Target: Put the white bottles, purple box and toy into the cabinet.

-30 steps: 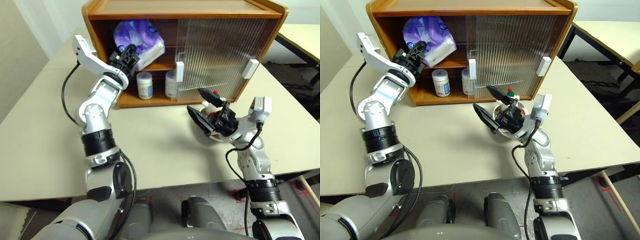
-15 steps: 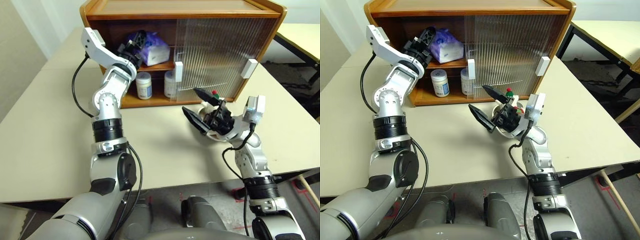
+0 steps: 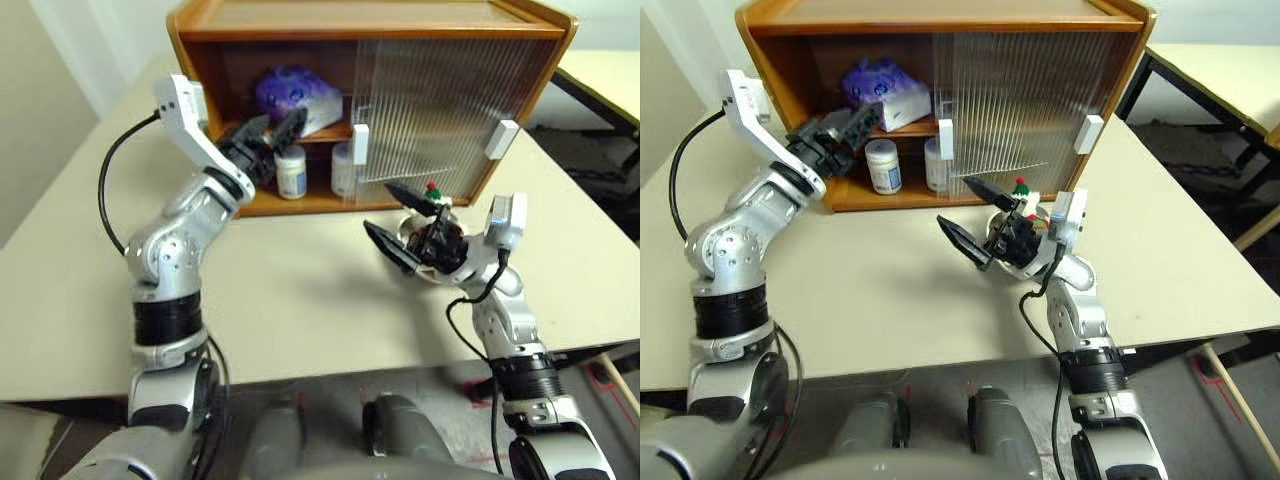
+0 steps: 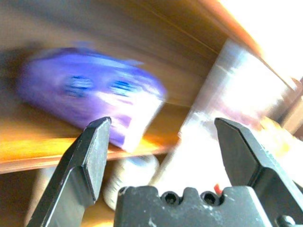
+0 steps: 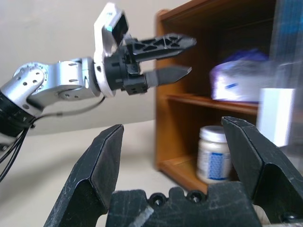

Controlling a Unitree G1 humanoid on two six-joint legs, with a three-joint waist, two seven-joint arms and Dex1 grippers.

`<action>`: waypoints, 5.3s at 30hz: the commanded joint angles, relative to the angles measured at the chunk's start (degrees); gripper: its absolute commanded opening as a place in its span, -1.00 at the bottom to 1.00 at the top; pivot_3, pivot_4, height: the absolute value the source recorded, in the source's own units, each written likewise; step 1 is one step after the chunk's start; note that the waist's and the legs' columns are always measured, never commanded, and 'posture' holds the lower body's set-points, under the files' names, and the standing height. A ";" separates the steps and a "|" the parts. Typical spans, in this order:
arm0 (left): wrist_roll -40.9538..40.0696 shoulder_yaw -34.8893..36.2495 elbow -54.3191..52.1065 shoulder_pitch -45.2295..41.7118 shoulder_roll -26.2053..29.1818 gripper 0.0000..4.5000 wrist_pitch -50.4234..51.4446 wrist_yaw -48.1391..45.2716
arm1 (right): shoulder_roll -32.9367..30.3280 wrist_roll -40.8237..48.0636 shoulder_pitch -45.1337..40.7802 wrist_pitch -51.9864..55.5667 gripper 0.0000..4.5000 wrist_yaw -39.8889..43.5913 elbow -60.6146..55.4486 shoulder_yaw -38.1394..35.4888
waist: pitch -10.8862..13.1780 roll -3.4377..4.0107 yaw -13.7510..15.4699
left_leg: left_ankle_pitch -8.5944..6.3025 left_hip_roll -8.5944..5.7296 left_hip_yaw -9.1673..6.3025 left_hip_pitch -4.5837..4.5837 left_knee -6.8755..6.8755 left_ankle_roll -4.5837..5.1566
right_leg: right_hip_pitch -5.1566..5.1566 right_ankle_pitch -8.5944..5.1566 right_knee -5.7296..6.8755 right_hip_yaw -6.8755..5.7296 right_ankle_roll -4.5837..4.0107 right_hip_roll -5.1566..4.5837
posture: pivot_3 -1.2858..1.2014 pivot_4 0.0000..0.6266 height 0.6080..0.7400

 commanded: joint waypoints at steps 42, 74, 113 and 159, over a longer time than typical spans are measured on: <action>17.75 -10.89 15.93 -2.15 0.44 -0.99 -21.51 -31.70 | -1.31 0.59 0.78 1.22 1.00 0.01 -0.79 0.43 | -0.03 0.04 -0.44 | 0.15 0.06 -0.01 -0.03 -0.01 0.28 | -0.04 -0.02 0.01 -0.01 0.06 0.02 | 0.10 -1.00 1.00; 33.56 -8.64 35.50 -12.86 -12.08 -0.99 -28.06 -2.97 | -1.00 0.22 2.59 0.05 1.00 -1.75 -0.27 -0.20 | -0.04 0.06 -2.57 | 0.11 0.01 0.08 -0.02 0.06 0.19 | 0.11 0.17 0.01 0.15 0.16 0.07 | 0.08 -1.00 1.00; 34.06 0.56 10.95 5.00 0.18 -0.99 -19.07 4.24 | -0.75 1.08 -2.05 0.11 1.00 3.74 6.24 -0.56 | -0.04 0.05 -1.21 | 0.06 0.17 0.15 0.88 -0.74 0.12 | 0.23 0.22 0.06 1.13 -0.04 0.86 | 0.18 -1.00 1.00; 12.42 -1.26 6.75 30.47 13.49 1.00 -37.67 -49.39 | -20.54 -5.95 -15.80 0.65 -0.98 -23.52 31.34 -22.53 | -0.02 0.09 1.48 | 0.08 0.23 0.52 0.76 -0.96 0.16 | 0.02 -0.16 -0.43 1.43 -0.30 0.72 | 0.18 -1.00 1.00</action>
